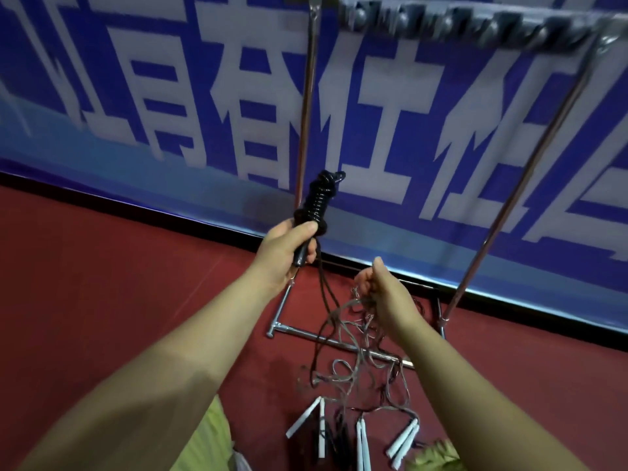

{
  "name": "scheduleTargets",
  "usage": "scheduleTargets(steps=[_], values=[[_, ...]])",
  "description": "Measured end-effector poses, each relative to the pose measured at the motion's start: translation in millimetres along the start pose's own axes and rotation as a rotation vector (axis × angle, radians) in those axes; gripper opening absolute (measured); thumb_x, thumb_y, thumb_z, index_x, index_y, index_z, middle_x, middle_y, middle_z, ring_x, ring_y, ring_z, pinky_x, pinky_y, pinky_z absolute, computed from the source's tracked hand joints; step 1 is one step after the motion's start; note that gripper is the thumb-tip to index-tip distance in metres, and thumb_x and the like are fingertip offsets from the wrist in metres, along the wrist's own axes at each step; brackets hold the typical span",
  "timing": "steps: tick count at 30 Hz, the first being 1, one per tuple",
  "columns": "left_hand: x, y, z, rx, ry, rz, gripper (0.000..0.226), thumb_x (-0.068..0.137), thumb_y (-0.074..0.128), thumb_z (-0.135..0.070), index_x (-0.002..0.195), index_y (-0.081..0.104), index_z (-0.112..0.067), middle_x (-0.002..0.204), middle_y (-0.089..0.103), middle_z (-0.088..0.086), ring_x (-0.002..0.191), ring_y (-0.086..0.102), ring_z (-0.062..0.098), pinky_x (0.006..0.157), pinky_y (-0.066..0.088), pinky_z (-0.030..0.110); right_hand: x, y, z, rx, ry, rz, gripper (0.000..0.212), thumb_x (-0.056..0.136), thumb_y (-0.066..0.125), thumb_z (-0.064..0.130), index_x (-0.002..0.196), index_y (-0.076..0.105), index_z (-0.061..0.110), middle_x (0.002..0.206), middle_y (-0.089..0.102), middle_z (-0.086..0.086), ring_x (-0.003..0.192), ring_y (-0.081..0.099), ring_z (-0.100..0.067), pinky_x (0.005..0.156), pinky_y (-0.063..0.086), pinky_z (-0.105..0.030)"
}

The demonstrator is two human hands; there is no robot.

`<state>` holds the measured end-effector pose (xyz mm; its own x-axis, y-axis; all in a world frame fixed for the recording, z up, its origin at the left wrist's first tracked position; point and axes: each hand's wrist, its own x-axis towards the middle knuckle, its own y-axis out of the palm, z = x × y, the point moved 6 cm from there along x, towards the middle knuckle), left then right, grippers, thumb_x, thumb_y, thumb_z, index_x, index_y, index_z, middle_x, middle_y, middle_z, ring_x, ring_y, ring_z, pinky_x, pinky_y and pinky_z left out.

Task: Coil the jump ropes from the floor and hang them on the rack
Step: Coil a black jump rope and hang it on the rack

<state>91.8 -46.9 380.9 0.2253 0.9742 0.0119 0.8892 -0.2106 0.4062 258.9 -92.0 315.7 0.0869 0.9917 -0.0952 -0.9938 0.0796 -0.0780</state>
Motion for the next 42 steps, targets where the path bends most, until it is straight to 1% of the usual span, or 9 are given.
scheduleTargets(steps=[5, 9, 16, 19, 23, 26, 29, 32, 42], values=[[7, 5, -56, -0.094, 0.122, -0.052, 0.014, 0.097, 0.046, -0.011, 0.084, 0.051, -0.01, 0.045, 0.051, -0.004, 0.038, 0.044, 0.007, 0.052, 0.046, 0.021, -4, -15, 16, -0.166, 0.072, 0.001, 0.048, 0.1, 0.028, 0.052, 0.087, 0.06, 0.019, 0.078, 0.054, 0.004, 0.068, 0.047, -0.01, 0.061, 0.033, -0.026], [11, 22, -108, -0.083, 0.205, -0.001, 0.01, 0.097, 0.048, -0.014, 0.088, 0.051, -0.012, 0.049, 0.052, -0.005, 0.04, 0.045, 0.007, 0.071, 0.05, 0.033, -6, -29, 23, -0.421, 0.089, -0.041, 0.05, 0.094, 0.025, 0.065, 0.066, 0.048, 0.029, 0.059, 0.042, 0.013, 0.056, 0.036, -0.007, 0.055, 0.026, -0.027], [9, -6, -120, 0.157, 0.251, -0.113, 0.011, 0.095, 0.052, -0.011, 0.084, 0.054, -0.012, 0.048, 0.052, -0.005, 0.04, 0.047, 0.007, 0.058, 0.043, 0.029, -13, -92, 15, 0.014, 0.245, -0.552, 0.069, 0.097, 0.031, 0.059, 0.112, 0.062, -0.001, 0.077, 0.053, -0.012, 0.074, 0.049, -0.026, 0.076, 0.037, -0.038], [5, -24, -104, 0.033, 0.173, -0.179, 0.009, 0.095, 0.053, -0.013, 0.087, 0.055, -0.01, 0.047, 0.051, -0.005, 0.038, 0.045, 0.006, 0.058, 0.046, 0.027, -16, -81, 23, 0.025, 0.227, -0.437, 0.07, 0.099, 0.027, 0.056, 0.128, 0.053, -0.001, 0.126, 0.055, -0.023, 0.119, 0.05, -0.035, 0.098, 0.035, -0.045], [-4, -4, -92, 0.017, 0.147, -0.115, 0.01, 0.095, 0.052, -0.011, 0.085, 0.054, -0.01, 0.046, 0.051, -0.003, 0.039, 0.046, 0.007, 0.066, 0.047, 0.032, -22, -31, 54, -0.102, 0.1, -0.153, 0.062, 0.1, 0.022, 0.054, 0.103, 0.062, 0.006, 0.078, 0.055, -0.008, 0.068, 0.048, -0.017, 0.062, 0.034, -0.029], [-2, 11, -95, 0.131, 0.17, -0.092, 0.01, 0.095, 0.053, -0.011, 0.085, 0.055, -0.01, 0.049, 0.054, -0.003, 0.046, 0.049, 0.011, 0.06, 0.044, 0.029, -28, -17, 74, -0.075, 0.021, -0.142, 0.056, 0.1, 0.023, 0.051, 0.086, 0.058, 0.01, 0.07, 0.05, -0.003, 0.06, 0.042, -0.012, 0.057, 0.033, -0.024], [1, 11, -93, 0.139, 0.134, -0.105, 0.008, 0.095, 0.054, -0.014, 0.088, 0.056, -0.011, 0.051, 0.054, -0.002, 0.048, 0.048, 0.01, 0.051, 0.043, 0.022, -28, -20, 73, -0.149, 0.065, -0.033, 0.062, 0.097, 0.018, 0.06, 0.121, 0.057, 0.019, 0.11, 0.065, -0.01, 0.104, 0.057, -0.022, 0.092, 0.04, -0.035], [-3, 19, -83, 0.143, 0.083, -0.021, 0.009, 0.096, 0.051, -0.012, 0.087, 0.054, -0.01, 0.05, 0.052, -0.001, 0.044, 0.047, 0.008, 0.047, 0.041, 0.02, -29, -19, 64, -0.191, 0.11, 0.072, 0.069, 0.095, 0.014, 0.064, 0.145, 0.038, 0.024, 0.143, 0.049, -0.005, 0.139, 0.034, -0.022, 0.114, 0.02, -0.043], [-16, 66, -88, 0.076, 0.063, 0.252, 0.008, 0.094, 0.052, -0.016, 0.094, 0.053, -0.007, 0.051, 0.051, -0.002, 0.041, 0.044, 0.008, 0.063, 0.05, 0.029, -27, 34, 104, 0.069, -0.104, 0.112, 0.053, 0.103, 0.019, 0.042, 0.096, 0.065, 0.017, 0.086, 0.068, 0.0, 0.085, 0.064, -0.011, 0.077, 0.047, -0.023]])
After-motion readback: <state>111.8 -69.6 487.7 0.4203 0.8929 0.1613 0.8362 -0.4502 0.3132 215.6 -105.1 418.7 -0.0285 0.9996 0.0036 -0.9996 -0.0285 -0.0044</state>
